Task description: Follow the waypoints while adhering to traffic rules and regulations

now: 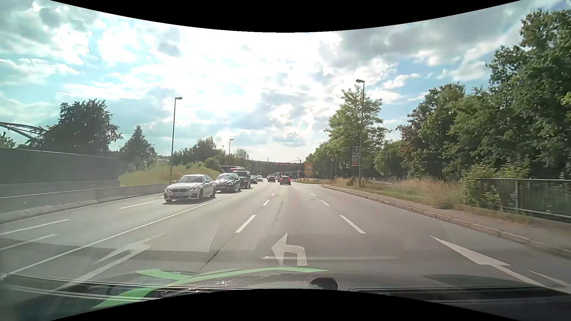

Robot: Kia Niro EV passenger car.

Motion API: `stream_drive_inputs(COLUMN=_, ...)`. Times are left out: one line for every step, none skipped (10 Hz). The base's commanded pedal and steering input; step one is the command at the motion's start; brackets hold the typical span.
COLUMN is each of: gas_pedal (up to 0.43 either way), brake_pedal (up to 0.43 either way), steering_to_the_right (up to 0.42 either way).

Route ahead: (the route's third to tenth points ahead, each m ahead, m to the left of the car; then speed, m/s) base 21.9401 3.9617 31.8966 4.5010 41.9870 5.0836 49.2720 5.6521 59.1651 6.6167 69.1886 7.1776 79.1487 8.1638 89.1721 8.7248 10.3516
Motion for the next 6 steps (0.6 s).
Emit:
stream_drive_inputs(gas_pedal=0.11, brake_pedal=0.0, steering_to_the_right=-0.011)
stream_drive_inputs(gas_pedal=0.087, brake_pedal=0.0, steering_to_the_right=-0.011)
stream_drive_inputs(gas_pedal=0.087, brake_pedal=0.0, steering_to_the_right=-0.01)
stream_drive_inputs(gas_pedal=0.079, brake_pedal=0.0, steering_to_the_right=-0.01)
stream_drive_inputs(gas_pedal=0.028, brake_pedal=0.0, steering_to_the_right=-0.01)
stream_drive_inputs(gas_pedal=0.008, brake_pedal=0.0, steering_to_the_right=-0.01)
